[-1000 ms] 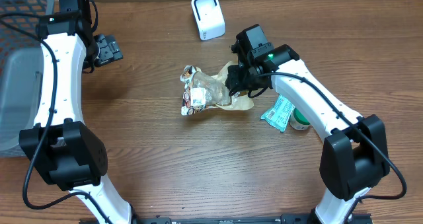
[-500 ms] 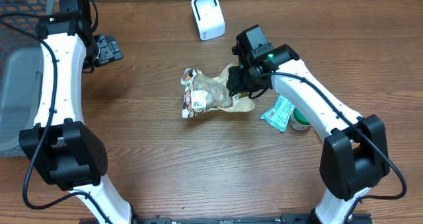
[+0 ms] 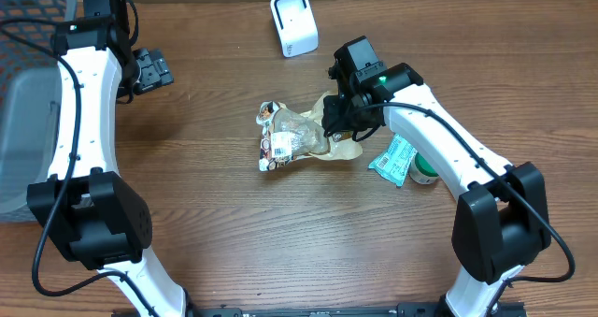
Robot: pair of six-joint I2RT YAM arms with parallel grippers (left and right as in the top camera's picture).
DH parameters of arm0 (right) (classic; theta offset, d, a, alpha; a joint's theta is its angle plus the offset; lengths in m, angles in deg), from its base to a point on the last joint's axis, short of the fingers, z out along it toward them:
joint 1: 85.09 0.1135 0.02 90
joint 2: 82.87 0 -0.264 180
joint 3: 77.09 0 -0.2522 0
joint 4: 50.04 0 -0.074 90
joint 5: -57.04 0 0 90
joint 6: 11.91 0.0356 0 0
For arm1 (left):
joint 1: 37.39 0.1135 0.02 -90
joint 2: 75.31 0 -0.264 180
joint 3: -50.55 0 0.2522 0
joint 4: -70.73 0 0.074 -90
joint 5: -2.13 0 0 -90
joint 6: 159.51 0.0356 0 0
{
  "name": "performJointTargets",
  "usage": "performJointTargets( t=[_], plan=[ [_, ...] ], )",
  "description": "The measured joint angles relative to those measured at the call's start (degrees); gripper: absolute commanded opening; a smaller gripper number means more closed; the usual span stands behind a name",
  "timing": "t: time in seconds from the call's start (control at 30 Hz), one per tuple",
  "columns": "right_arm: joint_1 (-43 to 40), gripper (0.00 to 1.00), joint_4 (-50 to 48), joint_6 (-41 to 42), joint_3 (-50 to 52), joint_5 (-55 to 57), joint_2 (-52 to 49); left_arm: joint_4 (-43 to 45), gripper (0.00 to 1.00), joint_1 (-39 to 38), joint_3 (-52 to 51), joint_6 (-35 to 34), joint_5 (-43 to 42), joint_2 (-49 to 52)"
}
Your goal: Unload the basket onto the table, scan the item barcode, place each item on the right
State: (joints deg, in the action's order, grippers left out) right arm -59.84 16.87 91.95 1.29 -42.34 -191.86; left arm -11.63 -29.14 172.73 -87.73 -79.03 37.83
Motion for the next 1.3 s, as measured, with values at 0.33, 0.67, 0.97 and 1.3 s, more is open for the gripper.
performJointTargets(
  t=[0.33, 0.67, 0.97, 1.3],
  plan=[
    [-0.04, 0.15, -0.07, -0.02, 0.00, -0.02, 0.00, 0.00, 1.00, 0.00, -0.02, 0.00, 0.00, 0.00],
    [-0.04, 0.15, -0.87, -0.02, 0.00, 0.00, 0.00, 0.00, 1.00, 0.00, -0.02, 0.00, 0.00, 0.00],
    [-0.02, 0.15, -0.98, 0.00, 0.00, -0.13, 0.00, 0.00, 1.00, 0.00, -0.02, 0.00, 0.00, 0.00],
    [-0.04, 0.15, -1.79, 0.52, 0.00, -0.76, 0.00, 8.61, 1.00, 0.00, -0.02, -0.02, -3.08, 0.00]
  ],
)
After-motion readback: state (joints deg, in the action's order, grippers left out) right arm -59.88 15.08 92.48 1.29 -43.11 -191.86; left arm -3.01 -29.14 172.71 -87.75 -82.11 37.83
